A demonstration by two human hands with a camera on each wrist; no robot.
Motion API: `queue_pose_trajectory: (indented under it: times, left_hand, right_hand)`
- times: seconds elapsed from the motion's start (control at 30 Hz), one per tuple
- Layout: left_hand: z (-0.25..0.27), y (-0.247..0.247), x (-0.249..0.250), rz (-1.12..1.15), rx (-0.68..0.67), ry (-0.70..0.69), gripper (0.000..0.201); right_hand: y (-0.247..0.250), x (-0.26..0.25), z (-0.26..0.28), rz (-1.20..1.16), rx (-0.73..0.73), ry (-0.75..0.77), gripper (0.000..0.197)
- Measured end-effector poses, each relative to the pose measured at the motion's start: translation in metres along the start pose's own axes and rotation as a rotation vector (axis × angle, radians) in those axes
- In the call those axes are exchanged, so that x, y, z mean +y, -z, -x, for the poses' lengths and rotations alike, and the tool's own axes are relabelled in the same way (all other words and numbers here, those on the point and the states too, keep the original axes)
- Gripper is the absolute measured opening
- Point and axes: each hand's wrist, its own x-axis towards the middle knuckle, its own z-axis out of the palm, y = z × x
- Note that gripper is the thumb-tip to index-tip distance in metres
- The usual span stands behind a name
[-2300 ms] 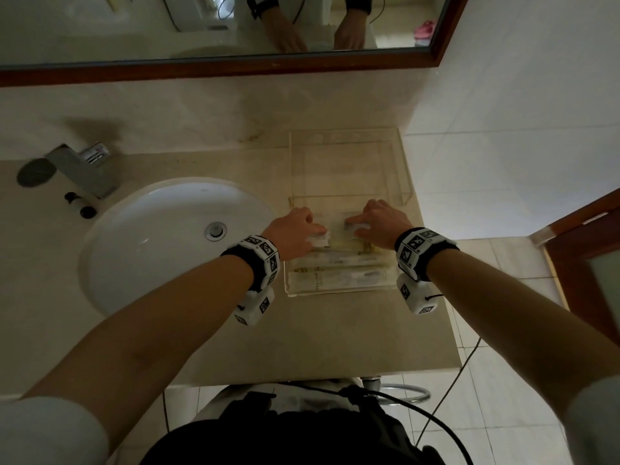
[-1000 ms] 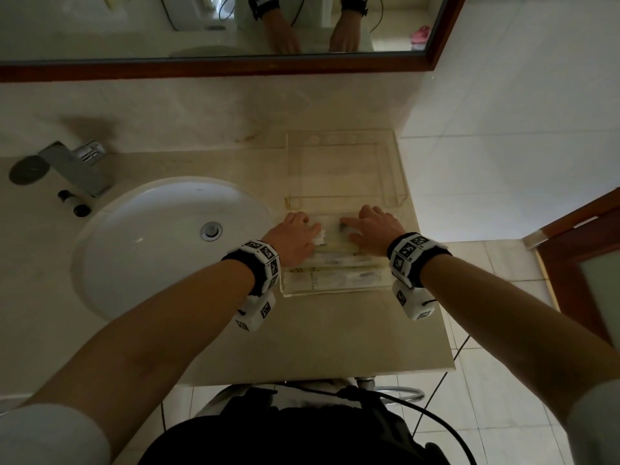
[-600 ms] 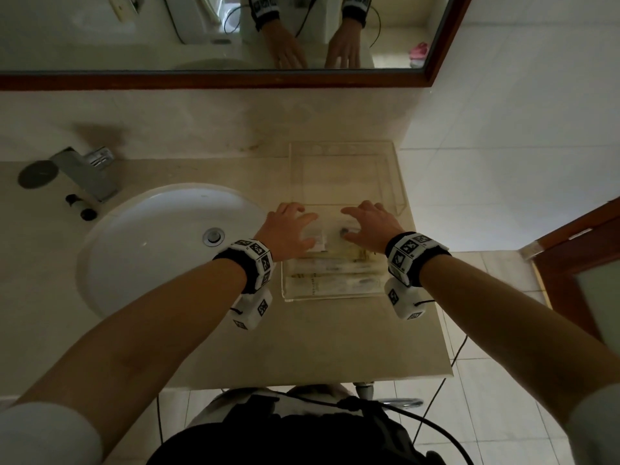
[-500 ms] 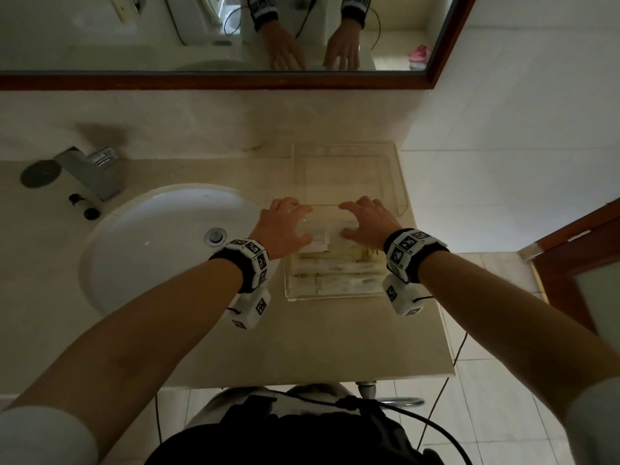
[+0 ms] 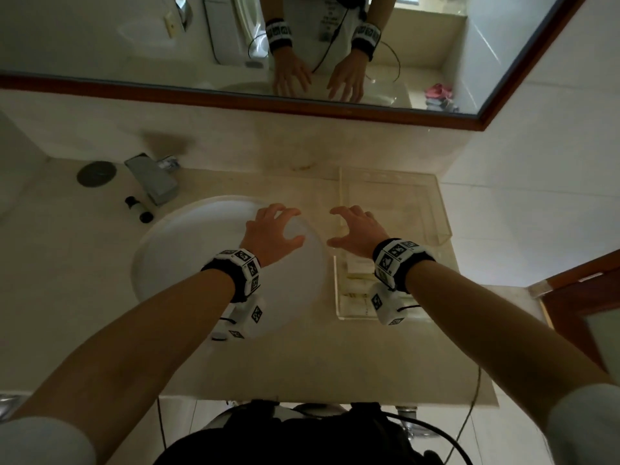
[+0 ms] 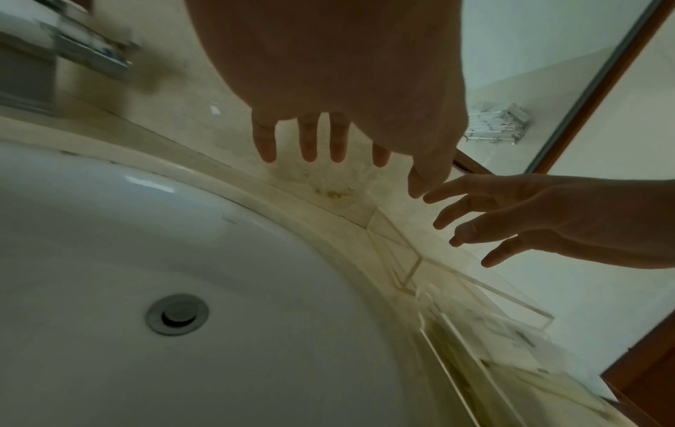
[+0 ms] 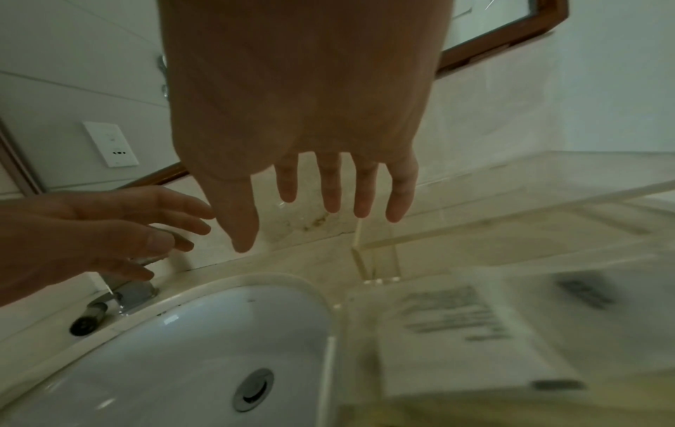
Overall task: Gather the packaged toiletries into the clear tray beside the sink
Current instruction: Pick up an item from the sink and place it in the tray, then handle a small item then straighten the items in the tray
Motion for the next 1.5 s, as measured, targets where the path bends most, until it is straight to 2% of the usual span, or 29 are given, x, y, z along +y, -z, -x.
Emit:
queue_pose_trajectory:
  times: [0.17,0.57,0.87,1.1,1.5]
  left_hand:
    - [0.009,0.029,-0.048,0.082,0.063,0.061,0.055]
    - [0.049,0.081,-0.184,0.101,0.162,0.297,0.056]
    - [0.085,0.103,-0.257,0.095,0.191,0.447,0.060]
    - [0.090,0.108,-0.291,0.102,0.204,0.485,0.059]
    - [0.047,0.105,-0.319,0.118,0.181,0.400,0.073]
  right_hand:
    - [-0.010,-0.057,-0.023,0.010,-0.029,0.035,0.071]
    - [-0.064,-0.188,-0.074,0.069,-0.103,0.177,0.064]
    - [-0.110,-0.272,-0.092,0.086,-0.149,0.266,0.064]
    - [-0.131,-0.299,-0.100,0.062,-0.168,0.237,0.067]
    - [-0.148,-0.296,-0.113,0.050,-0.197,0.141,0.070]
